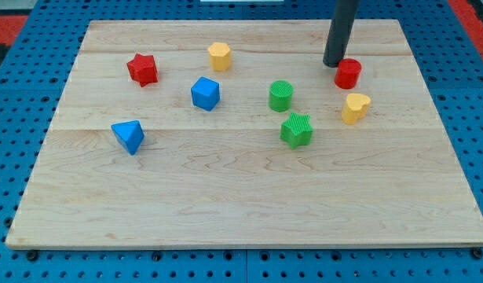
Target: Push the red circle towards the bottom
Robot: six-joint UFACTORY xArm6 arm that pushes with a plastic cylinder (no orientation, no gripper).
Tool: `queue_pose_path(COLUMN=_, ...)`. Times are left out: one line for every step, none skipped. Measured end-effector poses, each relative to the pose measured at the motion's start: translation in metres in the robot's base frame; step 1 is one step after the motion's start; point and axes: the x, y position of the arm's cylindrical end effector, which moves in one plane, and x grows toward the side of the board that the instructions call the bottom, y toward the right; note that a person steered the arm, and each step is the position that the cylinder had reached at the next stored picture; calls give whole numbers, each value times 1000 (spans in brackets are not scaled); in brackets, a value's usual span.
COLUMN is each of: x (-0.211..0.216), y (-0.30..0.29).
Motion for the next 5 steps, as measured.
queue_pose_path(x=36, y=-8)
queue_pose_path(x=82, y=-14)
queue_pose_path(x=138, y=6)
queue_pose_path(x=109, y=-8)
queue_pose_path(x=69, y=-25)
